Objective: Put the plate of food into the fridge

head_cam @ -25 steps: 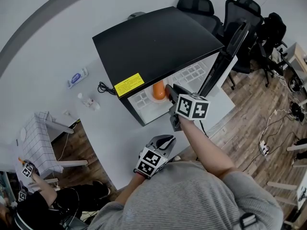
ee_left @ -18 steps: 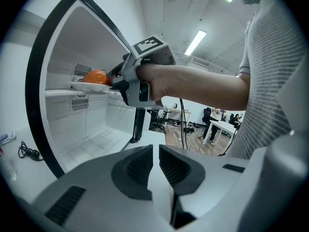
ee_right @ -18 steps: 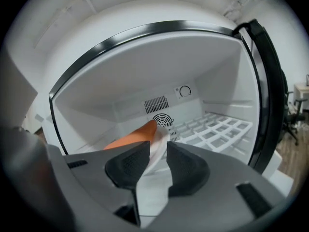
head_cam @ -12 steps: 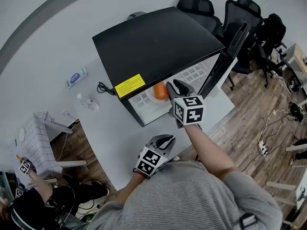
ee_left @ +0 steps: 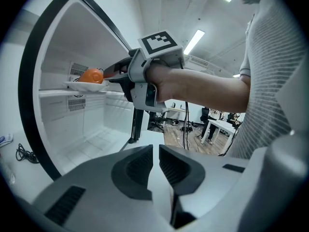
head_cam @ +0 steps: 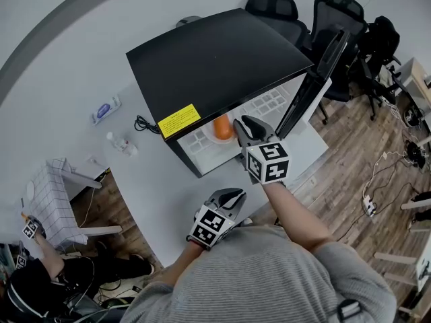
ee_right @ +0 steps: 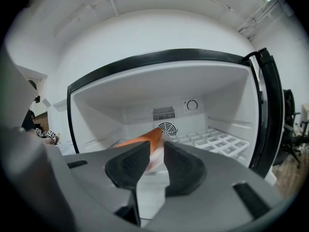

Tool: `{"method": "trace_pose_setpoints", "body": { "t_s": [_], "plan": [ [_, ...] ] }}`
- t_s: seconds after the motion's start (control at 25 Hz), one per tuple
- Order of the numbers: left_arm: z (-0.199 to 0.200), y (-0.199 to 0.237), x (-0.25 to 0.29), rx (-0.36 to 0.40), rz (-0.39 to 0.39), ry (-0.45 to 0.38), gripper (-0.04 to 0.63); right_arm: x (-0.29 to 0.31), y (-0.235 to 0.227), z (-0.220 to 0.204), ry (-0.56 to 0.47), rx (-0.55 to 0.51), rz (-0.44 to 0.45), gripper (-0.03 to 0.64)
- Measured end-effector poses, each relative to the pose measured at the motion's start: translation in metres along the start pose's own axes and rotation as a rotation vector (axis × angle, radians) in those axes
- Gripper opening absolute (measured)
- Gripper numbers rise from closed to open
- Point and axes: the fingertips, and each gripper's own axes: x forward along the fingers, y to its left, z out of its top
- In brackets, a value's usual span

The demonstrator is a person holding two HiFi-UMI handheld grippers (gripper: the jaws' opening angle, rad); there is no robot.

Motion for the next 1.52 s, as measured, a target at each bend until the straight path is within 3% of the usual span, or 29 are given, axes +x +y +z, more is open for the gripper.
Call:
{"method": "trace_pose_setpoints", "body": {
  "t_s": [0.52,0.88,1.52],
  "plan": [
    [0.001,-0.008,-0.001,0.013,-0.007,-0.001,0.046,-0.032,0.012,-0.008,-0.023,-0.016,0.075,0.014],
    [0.003,-0.016,0.001,0.025,-0.017,-0.003,0.046,-0.049,0.024,-0.008,-0.056,-0.071,0.114,0.014],
    [-0.002,-0.022,0.001,0.02,-0.003,0.002,0.046,-0.089,0.038,-0.035,-0.09,-0.042,0.207,0.014]
  ]
}}
